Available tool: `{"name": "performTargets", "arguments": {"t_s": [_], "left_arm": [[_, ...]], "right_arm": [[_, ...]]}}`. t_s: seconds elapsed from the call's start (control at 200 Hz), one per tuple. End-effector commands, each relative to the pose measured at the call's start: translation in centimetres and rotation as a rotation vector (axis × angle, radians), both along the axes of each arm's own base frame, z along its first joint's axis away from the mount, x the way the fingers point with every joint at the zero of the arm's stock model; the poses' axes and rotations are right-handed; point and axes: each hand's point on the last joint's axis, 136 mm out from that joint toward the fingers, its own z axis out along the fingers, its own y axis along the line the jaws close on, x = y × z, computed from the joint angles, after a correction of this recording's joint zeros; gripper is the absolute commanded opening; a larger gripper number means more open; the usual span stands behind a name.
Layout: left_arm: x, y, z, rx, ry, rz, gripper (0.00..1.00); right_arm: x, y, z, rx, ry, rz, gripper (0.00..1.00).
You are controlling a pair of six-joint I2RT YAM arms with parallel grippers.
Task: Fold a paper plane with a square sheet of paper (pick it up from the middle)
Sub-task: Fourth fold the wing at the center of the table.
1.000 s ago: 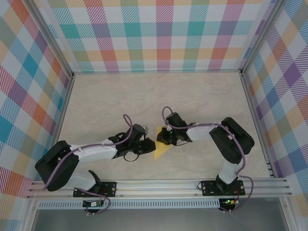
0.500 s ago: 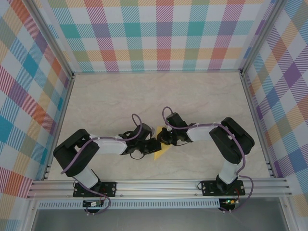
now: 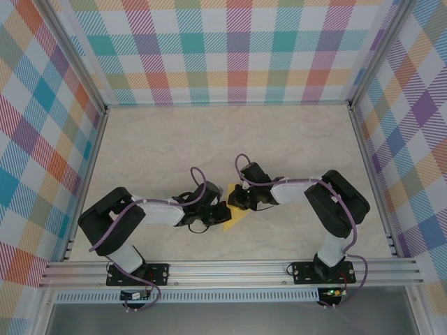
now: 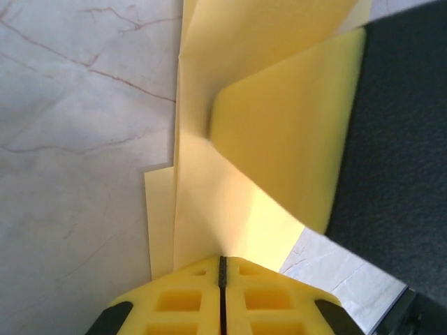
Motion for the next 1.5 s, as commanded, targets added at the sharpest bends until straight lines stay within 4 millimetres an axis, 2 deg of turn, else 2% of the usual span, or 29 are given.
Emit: {"name": "performTargets", "arguments": {"t_s": [0.0,0.125,0.27,0.525,0.675,0.825,0.93,1.16,1.495], "left_arm": [[-3.9,4.4,-5.2,0.231,0.121,-0.015,0.05],[-4.2,4.8,-5.9,0.258,0.134,-0.025,0.03],[-4.4,4.7,-6.2,0.264,0.135,-0.031,0.02],[-4.4,4.8,-6.3,0.272,0.14,-0.034,0.02],[-4.5,5.0,-6.4,0.285,0.141,-0.033,0.02],[-4.8,5.5,-6.6,0.304,0.143,-0.04,0.01],[-5.1,6.0,-6.9,0.317,0.147,-0.041,0.01],[-5.5,6.7,-7.1,0.326,0.149,-0.035,0.01],[-5.7,6.9,-7.3,0.327,0.151,-0.036,0.01]], "right_arm": [[0.6,-0.9,2.2,-0.031,-0.051,-0.008,0.12],[1.1,-1.2,4.4,-0.009,-0.121,-0.016,0.12],[0.5,-0.8,4.1,0.016,-0.107,0.023,0.09],[-0.2,0.2,1.6,0.047,-0.048,0.073,0.06],[-0.2,-0.8,-0.6,-0.016,-0.024,0.041,0.06],[0.2,-2.8,-2.5,-0.107,-0.031,0.003,0.07],[0.9,-3.3,-2.9,-0.105,-0.03,-0.015,0.07],[3.7,-4.0,-2.3,-0.058,-0.071,-0.063,0.08],[6.7,-5.9,-2.0,-0.008,-0.137,-0.113,0.1]]}}
